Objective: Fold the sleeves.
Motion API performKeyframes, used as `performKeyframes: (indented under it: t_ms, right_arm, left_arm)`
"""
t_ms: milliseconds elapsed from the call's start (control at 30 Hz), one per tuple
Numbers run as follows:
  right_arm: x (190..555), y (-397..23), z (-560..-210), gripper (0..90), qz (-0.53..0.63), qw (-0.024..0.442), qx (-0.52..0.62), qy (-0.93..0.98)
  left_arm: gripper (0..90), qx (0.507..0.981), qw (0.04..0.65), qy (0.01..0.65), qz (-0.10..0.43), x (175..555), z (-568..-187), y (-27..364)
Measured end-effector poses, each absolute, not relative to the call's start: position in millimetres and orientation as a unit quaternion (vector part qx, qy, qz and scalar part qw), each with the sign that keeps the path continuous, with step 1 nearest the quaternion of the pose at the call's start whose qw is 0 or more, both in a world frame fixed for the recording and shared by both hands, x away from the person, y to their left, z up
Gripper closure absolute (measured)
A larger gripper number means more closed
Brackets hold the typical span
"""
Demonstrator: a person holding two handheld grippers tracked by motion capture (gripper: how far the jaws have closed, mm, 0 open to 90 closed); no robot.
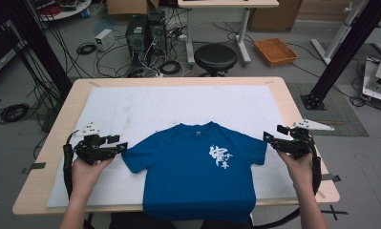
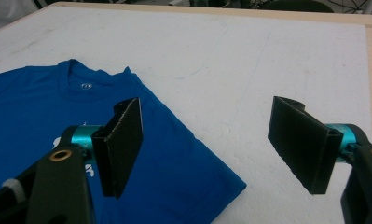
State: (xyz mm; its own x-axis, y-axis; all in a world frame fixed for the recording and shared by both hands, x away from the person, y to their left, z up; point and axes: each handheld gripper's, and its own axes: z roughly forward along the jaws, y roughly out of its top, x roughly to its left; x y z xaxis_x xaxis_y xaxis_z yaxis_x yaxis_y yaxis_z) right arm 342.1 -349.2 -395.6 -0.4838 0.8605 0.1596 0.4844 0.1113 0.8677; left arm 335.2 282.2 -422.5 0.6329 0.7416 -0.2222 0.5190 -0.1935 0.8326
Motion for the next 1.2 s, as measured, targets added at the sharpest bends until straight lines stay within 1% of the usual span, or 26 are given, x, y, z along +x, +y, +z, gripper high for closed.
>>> performKeyframes:
  t_ms: [100, 133, 200, 233, 267, 400, 533, 567, 600, 733, 800, 867, 933, 967, 1000, 1100, 1167, 1200]
  right_arm:
    - [342.1, -349.7, -395.7, 26.1, 0.477, 0.199, 0.468, 0.717]
    - [342.1, -349.7, -395.7, 26.1, 0.477, 0.199, 0.468, 0.717]
    - [342.3, -350.0, -395.9, 26.1, 0.476, 0.2, 0.468, 0.717]
    - [342.5, -350.0, -396.2, 26.1, 0.476, 0.2, 0.468, 0.717]
    - [342.5, -350.0, -396.4, 26.1, 0.475, 0.2, 0.469, 0.717]
    - [342.4, -350.1, -396.3, 26.1, 0.475, 0.2, 0.469, 0.717]
    - [342.3, -350.0, -396.4, 26.1, 0.475, 0.2, 0.468, 0.717]
    - [342.3, -349.8, -396.4, 26.1, 0.475, 0.199, 0.47, 0.717]
    - [342.3, -349.5, -396.5, 26.1, 0.475, 0.2, 0.469, 0.717]
    - [342.5, -349.4, -396.4, 26.1, 0.475, 0.201, 0.467, 0.718]
    - [342.5, -349.5, -396.4, 26.1, 0.475, 0.201, 0.467, 0.718]
    - [342.5, -349.6, -396.1, 26.1, 0.476, 0.201, 0.468, 0.717]
    - [342.4, -350.0, -395.6, 26.1, 0.477, 0.201, 0.468, 0.716]
    - [342.2, -350.4, -395.1, 26.1, 0.477, 0.201, 0.469, 0.716]
    - [342.0, -350.8, -394.6, 26.1, 0.477, 0.202, 0.47, 0.715]
    - [341.6, -351.5, -393.5, 26.1, 0.479, 0.202, 0.471, 0.713]
    - [341.4, -352.4, -392.7, 26.1, 0.481, 0.203, 0.471, 0.711]
    - [341.3, -352.6, -392.7, 26.1, 0.481, 0.203, 0.47, 0.711]
  left_arm:
    - [51.6, 0.764, 0.478, 0.42, 0.109, 335.8, -425.8, 285.2]
    - [51.6, 0.762, 0.475, 0.425, 0.109, 335.8, -427.5, 286.1]
    - [54.7, 0.763, 0.47, 0.432, 0.102, 336.7, -430.7, 288.3]
    - [58.1, 0.766, 0.462, 0.436, 0.094, 337.7, -433.8, 289.0]
    - [59.5, 0.766, 0.459, 0.441, 0.091, 338.2, -435.1, 288.2]
    - [63.8, 0.772, 0.447, 0.446, 0.076, 339.9, -437.9, 285.6]
    - [72.7, 0.776, 0.442, 0.446, 0.064, 340.7, -439.9, 285.7]
    - [72.7, 0.775, 0.442, 0.447, 0.062, 340.8, -440.6, 285.8]
    - [78.3, 0.776, 0.442, 0.447, 0.057, 341.1, -441.5, 285.8]
    - [87.4, 0.777, 0.444, 0.444, 0.048, 340.7, -442.0, 285.5]
    - [88.0, 0.773, 0.45, 0.444, 0.047, 340.2, -440.7, 285.7]
    - [88.1, 0.759, 0.468, 0.451, 0.033, 339.0, -437.8, 286.1]
    - [88.2, 0.755, 0.474, 0.452, 0.028, 338.5, -436.1, 285.7]
    - [88.2, 0.746, 0.486, 0.455, 0.013, 337.7, -430.4, 282.2]
    - [88.2, 0.742, 0.494, 0.453, 0.009, 336.9, -426.4, 278.6]
    - [88.3, 0.741, 0.505, 0.442, 0.007, 335.6, -417.0, 268.4]
    - [88.2, 0.743, 0.518, 0.424, 0.002, 335.1, -403.7, 246.1]
    - [88.2, 0.743, 0.518, 0.424, 0.002, 335.1, -403.7, 246.1]
